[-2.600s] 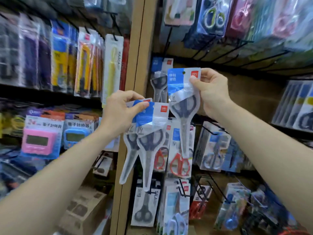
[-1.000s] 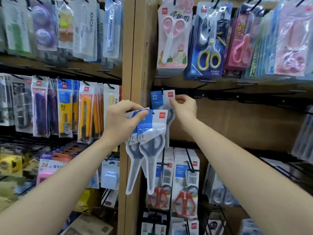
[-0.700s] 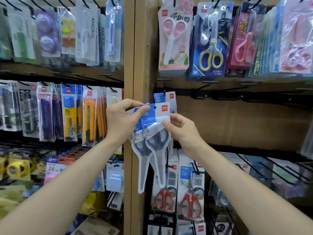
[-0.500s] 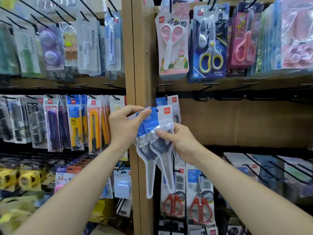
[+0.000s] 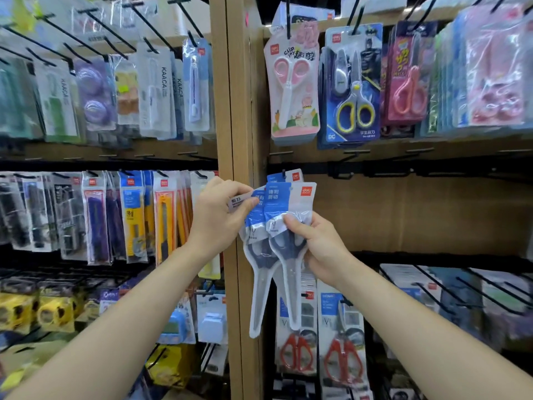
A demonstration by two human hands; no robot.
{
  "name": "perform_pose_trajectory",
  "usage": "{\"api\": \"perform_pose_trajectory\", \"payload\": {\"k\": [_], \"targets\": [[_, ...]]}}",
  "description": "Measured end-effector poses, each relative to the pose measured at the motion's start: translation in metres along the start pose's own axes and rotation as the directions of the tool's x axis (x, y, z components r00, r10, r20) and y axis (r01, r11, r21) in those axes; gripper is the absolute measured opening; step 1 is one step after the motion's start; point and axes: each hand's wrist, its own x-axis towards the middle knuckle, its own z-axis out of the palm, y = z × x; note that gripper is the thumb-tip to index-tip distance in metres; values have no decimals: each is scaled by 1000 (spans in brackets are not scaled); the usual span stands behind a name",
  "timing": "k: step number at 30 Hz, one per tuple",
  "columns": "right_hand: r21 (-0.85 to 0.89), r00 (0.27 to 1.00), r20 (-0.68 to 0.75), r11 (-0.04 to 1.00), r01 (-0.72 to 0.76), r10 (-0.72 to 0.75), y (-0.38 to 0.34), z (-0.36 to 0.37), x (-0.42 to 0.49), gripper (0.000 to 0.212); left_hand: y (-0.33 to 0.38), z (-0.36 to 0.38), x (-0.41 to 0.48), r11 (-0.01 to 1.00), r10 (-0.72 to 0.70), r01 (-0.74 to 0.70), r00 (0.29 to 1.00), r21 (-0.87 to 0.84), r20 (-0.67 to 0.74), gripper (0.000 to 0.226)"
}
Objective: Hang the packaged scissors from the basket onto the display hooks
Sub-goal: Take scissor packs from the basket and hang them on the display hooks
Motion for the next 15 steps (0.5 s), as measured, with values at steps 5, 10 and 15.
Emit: {"api": "perform_pose_trajectory", "payload": {"k": [5,10,15], "targets": [[-113,986,-150,992,56,-73,-21,-9,7,19,-8,16,0,991,118,-111,987,71,-106,18],[-261,964,-235,964,58,-122,-41,-11,23,9,-14,24,-9,988,139,-114,950,105,-280,9],[-413,932,-247,899,148,-267,-47,-8,38,20,-17,30,-12,989,141,-116,922,90,-360,5]]}}
